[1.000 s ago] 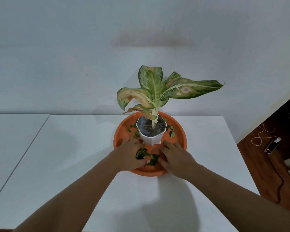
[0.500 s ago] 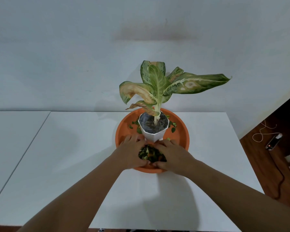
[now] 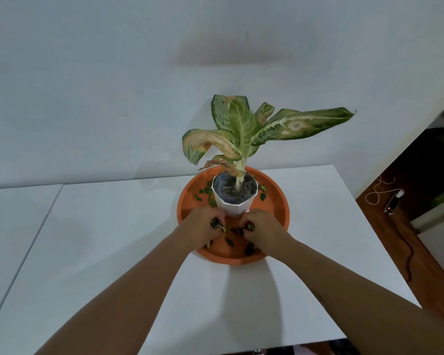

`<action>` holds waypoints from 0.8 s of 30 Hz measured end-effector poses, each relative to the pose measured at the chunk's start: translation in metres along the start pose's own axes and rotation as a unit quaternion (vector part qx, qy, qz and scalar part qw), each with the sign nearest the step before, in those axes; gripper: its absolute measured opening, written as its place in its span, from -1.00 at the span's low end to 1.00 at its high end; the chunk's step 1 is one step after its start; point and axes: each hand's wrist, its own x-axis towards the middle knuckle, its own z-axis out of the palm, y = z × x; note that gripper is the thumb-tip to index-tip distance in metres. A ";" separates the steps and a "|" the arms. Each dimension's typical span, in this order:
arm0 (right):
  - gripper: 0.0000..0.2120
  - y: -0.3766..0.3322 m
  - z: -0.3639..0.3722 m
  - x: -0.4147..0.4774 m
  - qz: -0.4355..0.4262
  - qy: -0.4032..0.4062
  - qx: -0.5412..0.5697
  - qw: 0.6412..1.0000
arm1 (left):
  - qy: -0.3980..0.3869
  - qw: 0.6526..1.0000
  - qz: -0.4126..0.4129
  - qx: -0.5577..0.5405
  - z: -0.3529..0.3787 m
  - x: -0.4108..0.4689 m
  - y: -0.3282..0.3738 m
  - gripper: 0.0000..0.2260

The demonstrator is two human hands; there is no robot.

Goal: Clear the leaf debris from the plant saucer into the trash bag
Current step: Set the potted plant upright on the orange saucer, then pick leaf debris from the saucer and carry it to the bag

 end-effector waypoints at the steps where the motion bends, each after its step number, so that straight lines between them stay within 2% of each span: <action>1: -0.85 -0.001 -0.003 -0.001 0.026 0.020 0.031 0.999 | 0.009 1.000 -0.004 -0.029 -0.003 0.000 0.000 -0.87; 5: -0.90 -0.007 -0.016 -0.004 0.113 0.088 0.179 0.973 | 0.041 0.988 -0.041 -0.143 -0.013 0.002 -0.003 -0.87; 8: -0.92 -0.008 -0.015 -0.006 0.187 0.096 0.349 0.913 | 0.055 0.967 -0.078 -0.238 -0.014 0.003 -0.003 -0.89; 10: -0.97 -0.008 -0.011 -0.009 0.223 0.091 0.419 0.876 | 0.056 0.951 -0.095 -0.288 -0.012 0.002 -0.005 -0.90; 17: -0.91 -0.019 -0.007 -0.023 0.241 0.076 0.629 0.735 | 0.049 0.899 -0.143 -0.410 -0.001 -0.005 -0.005 -0.91; 21: -0.90 -0.022 -0.013 -0.026 0.229 0.077 0.709 0.663 | 0.031 0.849 -0.176 -0.497 0.003 -0.007 0.003 -0.86; 24: -0.90 -0.020 -0.014 -0.027 0.211 0.069 0.735 0.641 | 0.027 0.780 -0.197 -0.593 0.008 -0.011 0.014 -0.81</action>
